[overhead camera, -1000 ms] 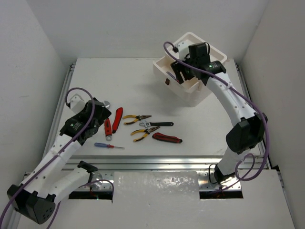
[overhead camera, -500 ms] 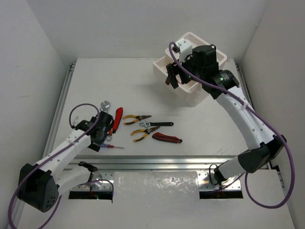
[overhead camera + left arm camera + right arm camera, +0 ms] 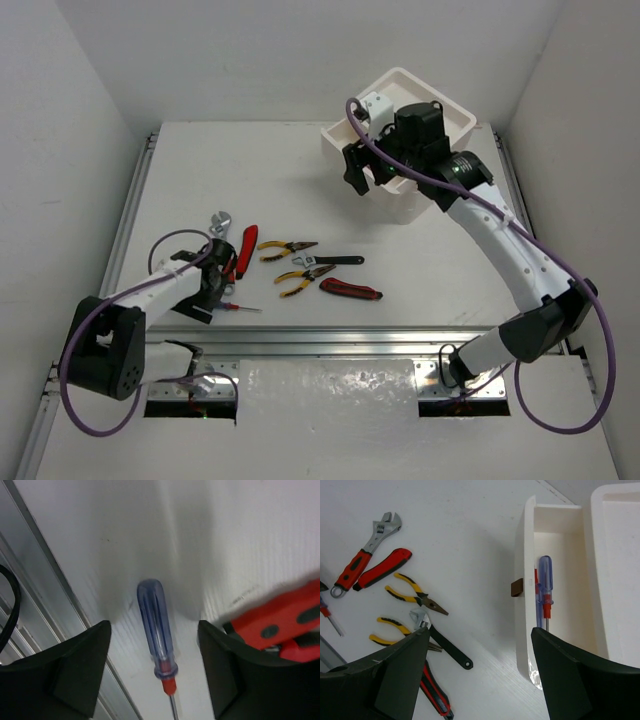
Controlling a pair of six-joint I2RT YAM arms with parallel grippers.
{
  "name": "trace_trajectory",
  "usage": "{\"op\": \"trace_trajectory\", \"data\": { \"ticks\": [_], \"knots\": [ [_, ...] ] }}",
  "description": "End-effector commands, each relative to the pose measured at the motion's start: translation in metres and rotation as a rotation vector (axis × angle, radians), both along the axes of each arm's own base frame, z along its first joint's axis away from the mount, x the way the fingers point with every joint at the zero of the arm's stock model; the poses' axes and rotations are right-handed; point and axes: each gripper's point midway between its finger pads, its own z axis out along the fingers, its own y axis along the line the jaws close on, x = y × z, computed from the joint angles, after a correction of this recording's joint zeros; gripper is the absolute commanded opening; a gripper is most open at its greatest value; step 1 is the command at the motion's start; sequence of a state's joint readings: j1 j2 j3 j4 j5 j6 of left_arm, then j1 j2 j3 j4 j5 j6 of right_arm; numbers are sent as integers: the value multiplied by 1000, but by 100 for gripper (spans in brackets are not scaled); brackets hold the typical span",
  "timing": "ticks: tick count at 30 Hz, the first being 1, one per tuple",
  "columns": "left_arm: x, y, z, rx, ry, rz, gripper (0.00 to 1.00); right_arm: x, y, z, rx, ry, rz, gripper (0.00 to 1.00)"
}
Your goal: Sort the tools into containers
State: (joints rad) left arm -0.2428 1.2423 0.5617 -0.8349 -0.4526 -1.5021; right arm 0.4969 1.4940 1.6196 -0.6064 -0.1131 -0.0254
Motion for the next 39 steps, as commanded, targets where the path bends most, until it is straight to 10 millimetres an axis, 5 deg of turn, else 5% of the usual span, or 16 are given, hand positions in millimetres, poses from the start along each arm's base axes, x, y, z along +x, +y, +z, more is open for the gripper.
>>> {"op": "trace_trajectory", "data": {
  "ticks": [1, 4, 5, 6, 7, 11, 14, 18, 19, 22, 28, 30, 34, 36, 37, 39],
  "knots": [
    [7, 1, -10, -21, -5, -2, 65, -2, 11, 16, 44, -43, 29, 83],
    [7, -2, -17, -37, 13, -21, 46, -3, 14, 17, 45, -44, 35, 83],
    [8, -3, -19, -42, 15, -26, 35, -3, 15, 17, 45, -44, 37, 83],
    [7, -4, -19, -48, 22, -33, 6, -4, 17, 16, 48, -40, 45, 83],
    [6, -6, -18, -60, 27, -37, 0, -5, 19, 15, 55, -34, 50, 83],
    [4, -1, 15, -26, 31, -56, 0, -18, 46, 1, 165, 69, 153, 88],
    [22, -8, 52, -31, -136, -171, 0, -57, 100, -23, 336, 232, 385, 90],
    [81, -72, 147, -141, -703, -549, 0, -90, 162, -85, 386, 473, 391, 99],
    [84, -83, 162, -165, -773, -601, 0, -91, 173, -81, 449, 482, 423, 99],
    [97, -108, 202, -185, -901, -760, 0, -106, 186, -83, 581, 590, 470, 99],
    [113, -148, 237, -281, -1052, -935, 0, -119, 196, -87, 574, 629, 482, 98],
    [115, -157, 249, -317, -1117, -954, 0, -120, 196, -91, 576, 639, 478, 93],
    [118, -165, 250, -359, -1138, -968, 0, -122, 202, -88, 614, 660, 514, 60],
    [119, -166, 252, -362, -1152, -967, 6, -127, 204, -83, 624, 676, 555, 25],
    [120, -166, 254, -358, -1160, -965, 13, -127, 204, -82, 624, 675, 556, 14],
    [120, -163, 263, -336, -1176, -959, 68, -117, 198, -85, 596, 644, 492, 0]
  ]
}}
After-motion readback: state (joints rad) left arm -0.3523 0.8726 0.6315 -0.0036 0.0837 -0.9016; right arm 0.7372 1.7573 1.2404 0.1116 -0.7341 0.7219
